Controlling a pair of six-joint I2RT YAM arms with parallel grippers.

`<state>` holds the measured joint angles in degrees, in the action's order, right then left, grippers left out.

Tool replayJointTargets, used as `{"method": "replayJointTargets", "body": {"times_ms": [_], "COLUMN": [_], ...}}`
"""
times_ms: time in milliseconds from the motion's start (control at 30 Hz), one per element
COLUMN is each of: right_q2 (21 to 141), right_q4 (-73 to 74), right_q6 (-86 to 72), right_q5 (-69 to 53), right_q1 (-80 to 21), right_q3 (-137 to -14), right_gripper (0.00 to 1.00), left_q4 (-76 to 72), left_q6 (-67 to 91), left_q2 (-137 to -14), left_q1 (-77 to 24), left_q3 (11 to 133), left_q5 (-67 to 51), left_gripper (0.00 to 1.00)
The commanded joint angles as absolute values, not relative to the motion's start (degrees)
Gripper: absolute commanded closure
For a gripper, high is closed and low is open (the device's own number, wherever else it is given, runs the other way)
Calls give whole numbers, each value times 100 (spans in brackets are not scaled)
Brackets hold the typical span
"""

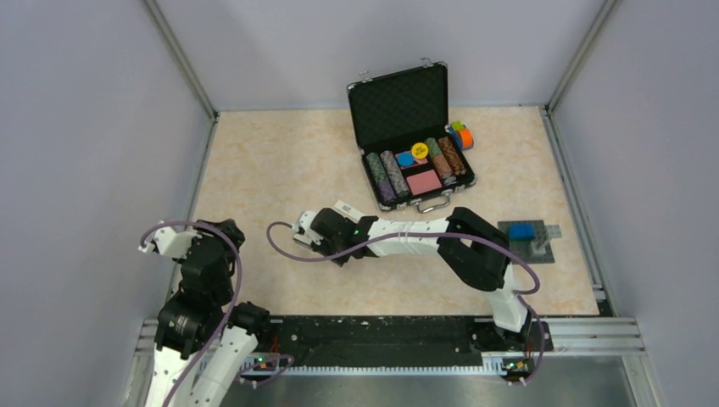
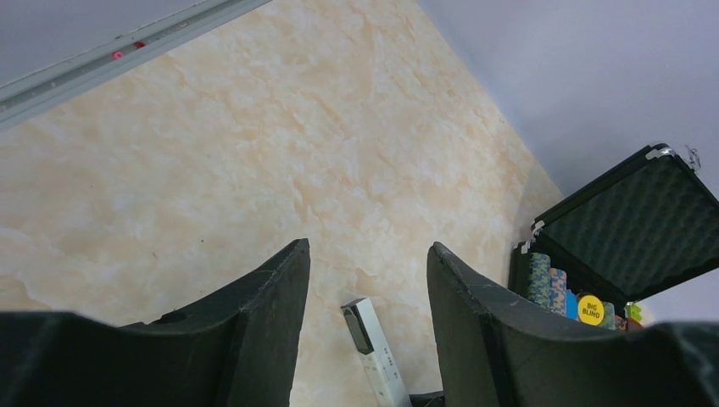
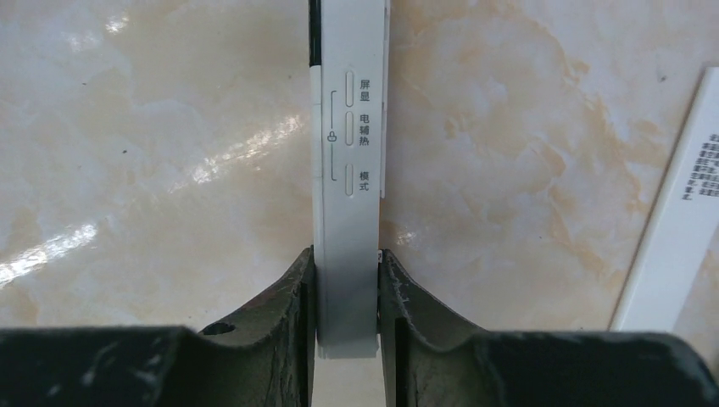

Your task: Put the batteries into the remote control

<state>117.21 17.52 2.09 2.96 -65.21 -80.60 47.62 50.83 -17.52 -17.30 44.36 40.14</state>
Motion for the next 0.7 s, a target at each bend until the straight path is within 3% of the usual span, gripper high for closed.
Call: {"method": "replayJointTargets", "body": {"times_ms": [0,433,667], "right_q2": [11800,11741,11806], "right_q4": [2010,1422,878], "right_q6": [416,2135,2522], "right_q5": [1051,4015,4325], "right_q1": [-6623,-6811,-6844], "right_q3": [-8369,-7798,-7262], "right_gripper": [81,90,87], "left_q4": [4771,4737,4538], "left_q6": [4912,4629,4267], "left_q2": [-1632,-2002,-2214], "left_q1": [-1727,-1731,-1731], "left_q3": [4609,4857,5161], "left_q5": [4022,3580,3499], "left_gripper": [42,42,42]}}
